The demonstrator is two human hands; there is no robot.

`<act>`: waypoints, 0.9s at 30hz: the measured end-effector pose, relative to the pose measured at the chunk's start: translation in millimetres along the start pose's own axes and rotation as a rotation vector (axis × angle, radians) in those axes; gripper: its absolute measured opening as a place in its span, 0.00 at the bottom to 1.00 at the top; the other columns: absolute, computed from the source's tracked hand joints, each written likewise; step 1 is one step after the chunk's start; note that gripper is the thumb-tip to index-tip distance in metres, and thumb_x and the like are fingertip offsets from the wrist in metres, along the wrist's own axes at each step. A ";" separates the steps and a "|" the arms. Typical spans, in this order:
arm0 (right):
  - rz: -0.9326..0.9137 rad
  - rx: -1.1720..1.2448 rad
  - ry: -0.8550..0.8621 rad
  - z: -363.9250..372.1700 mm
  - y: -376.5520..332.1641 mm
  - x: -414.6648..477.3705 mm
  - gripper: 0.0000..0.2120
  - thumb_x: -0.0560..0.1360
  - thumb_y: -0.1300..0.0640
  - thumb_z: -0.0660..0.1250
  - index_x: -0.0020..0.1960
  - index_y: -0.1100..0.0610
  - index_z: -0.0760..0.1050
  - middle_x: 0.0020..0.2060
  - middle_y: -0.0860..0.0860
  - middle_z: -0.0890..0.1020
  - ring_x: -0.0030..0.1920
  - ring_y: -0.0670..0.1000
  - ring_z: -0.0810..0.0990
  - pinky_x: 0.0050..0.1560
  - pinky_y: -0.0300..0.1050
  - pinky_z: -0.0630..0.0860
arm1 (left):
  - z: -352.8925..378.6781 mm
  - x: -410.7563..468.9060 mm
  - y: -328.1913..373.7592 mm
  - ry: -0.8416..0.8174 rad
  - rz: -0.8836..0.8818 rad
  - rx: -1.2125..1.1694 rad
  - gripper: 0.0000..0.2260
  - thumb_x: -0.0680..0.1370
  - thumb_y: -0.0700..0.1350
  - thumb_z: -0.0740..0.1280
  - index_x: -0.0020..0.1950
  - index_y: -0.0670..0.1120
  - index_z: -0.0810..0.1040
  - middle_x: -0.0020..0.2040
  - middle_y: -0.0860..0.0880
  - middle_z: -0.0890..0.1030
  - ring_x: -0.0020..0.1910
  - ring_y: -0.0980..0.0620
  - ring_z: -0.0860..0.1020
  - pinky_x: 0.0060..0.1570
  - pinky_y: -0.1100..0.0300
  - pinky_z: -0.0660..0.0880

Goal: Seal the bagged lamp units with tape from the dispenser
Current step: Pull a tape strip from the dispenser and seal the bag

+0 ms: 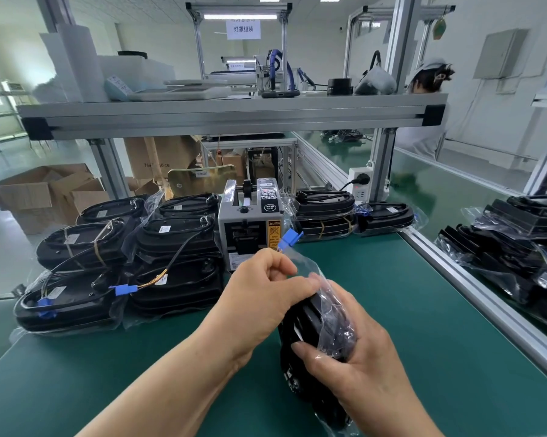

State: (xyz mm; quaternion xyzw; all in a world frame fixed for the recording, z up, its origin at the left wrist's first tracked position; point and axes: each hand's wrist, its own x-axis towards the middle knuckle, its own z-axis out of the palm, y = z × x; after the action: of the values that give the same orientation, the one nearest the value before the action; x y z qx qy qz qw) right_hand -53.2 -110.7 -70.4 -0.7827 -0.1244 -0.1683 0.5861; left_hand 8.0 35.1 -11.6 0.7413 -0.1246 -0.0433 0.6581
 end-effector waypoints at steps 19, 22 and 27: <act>-0.185 -0.026 -0.169 6.7 13.6 24.5 0.57 0.67 0.41 0.77 0.81 0.51 0.43 0.81 0.43 0.52 0.80 0.46 0.52 0.77 0.41 0.57 | -17.7 12.9 4.7 -0.054 0.288 0.108 0.17 0.60 0.49 0.77 0.41 0.51 0.72 0.36 0.52 0.70 0.36 0.53 0.65 0.37 0.59 0.66; -0.054 0.126 -0.249 0.0 7.1 -5.7 0.57 0.63 0.44 0.76 0.80 0.38 0.40 0.75 0.31 0.61 0.75 0.37 0.61 0.67 0.28 0.64 | -14.5 -11.8 -11.8 -0.083 0.410 0.194 0.17 0.61 0.48 0.78 0.41 0.55 0.71 0.35 0.57 0.71 0.33 0.56 0.66 0.34 0.64 0.66; 0.257 0.306 0.002 16.8 -1.1 -34.6 0.54 0.50 0.52 0.71 0.75 0.39 0.57 0.51 0.32 0.83 0.46 0.37 0.82 0.45 0.26 0.73 | 5.2 -47.1 -44.9 -0.112 0.686 0.363 0.19 0.66 0.35 0.73 0.42 0.53 0.67 0.40 0.57 0.71 0.36 0.53 0.70 0.35 0.62 0.69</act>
State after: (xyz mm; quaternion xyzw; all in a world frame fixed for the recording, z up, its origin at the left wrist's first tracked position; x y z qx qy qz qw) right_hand -83.2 -94.2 -87.9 -0.6939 -0.0467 -0.0720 0.7150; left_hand -32.9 46.1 -61.2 0.7573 -0.4066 0.1615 0.4848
